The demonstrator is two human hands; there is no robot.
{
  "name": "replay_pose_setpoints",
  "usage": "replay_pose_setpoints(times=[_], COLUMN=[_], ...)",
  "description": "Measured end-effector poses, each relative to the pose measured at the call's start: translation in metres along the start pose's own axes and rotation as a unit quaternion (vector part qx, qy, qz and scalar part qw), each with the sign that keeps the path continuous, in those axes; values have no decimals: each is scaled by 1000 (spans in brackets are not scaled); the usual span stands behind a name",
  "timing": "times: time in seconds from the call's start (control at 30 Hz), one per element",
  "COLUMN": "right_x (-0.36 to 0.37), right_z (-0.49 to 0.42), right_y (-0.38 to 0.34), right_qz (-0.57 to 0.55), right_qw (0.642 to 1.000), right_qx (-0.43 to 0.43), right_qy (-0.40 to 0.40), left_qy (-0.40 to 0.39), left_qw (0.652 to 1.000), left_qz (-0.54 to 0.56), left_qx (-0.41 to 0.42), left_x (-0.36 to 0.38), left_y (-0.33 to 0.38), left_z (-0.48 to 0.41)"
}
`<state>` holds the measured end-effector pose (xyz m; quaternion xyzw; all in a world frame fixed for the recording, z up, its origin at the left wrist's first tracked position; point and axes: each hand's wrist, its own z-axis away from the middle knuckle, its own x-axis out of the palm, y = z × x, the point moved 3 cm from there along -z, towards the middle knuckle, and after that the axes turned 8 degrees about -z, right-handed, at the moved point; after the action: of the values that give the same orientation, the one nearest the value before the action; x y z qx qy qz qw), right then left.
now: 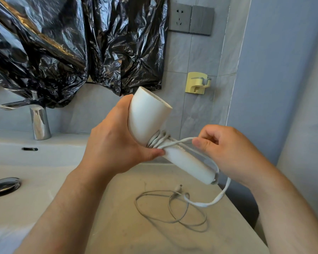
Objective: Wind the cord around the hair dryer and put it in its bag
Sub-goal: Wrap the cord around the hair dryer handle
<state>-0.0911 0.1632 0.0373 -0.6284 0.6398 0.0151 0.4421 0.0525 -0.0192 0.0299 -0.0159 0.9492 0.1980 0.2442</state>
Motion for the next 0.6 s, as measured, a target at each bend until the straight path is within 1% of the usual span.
replay_pose_setpoints(times=[0.1, 0.13, 0.17, 0.2, 0.27, 0.33, 0.37, 0.4, 0.43, 0.5, 0.6], right_x=[-8, -10, -12, -12, -10, -7, -5, -2, 1, 9, 22], right_z=[-1, -2, -2, -1, 2, 5, 5, 4, 2, -3, -6], right_y=[-1, 0, 3, 4, 9, 13, 14, 14, 14, 13, 10], right_qz=[1, -27, -84, -165, -308, -391, -411, -413, -397, -372, -406], right_qw=[999, 999, 996, 986, 948, 909, 896, 893, 901, 913, 903], right_qx=[-31, -31, -25, -11, 31, 70, 77, 78, 67, 63, 85], right_qy=[23, 23, 16, -5, -71, -128, -150, -158, -163, -154, -110], left_qy=[-7, -6, -8, -13, -32, -46, -49, -53, -57, -54, -43], left_qw=[997, 995, 992, 988, 977, 968, 964, 959, 955, 945, 939], left_qz=[70, 99, 127, 155, 210, 248, 263, 278, 293, 321, 341], left_qx=[-8, -10, -14, -18, -22, -11, -4, 3, 5, -2, -22], left_x=[3, 4, 4, 4, 5, 7, 8, 9, 11, 13, 17], left_y=[-8, -11, -13, -13, -13, -11, -10, -8, -7, -3, -2], left_z=[-1, -2, -3, -3, -4, -4, -5, -5, -5, -4, -4])
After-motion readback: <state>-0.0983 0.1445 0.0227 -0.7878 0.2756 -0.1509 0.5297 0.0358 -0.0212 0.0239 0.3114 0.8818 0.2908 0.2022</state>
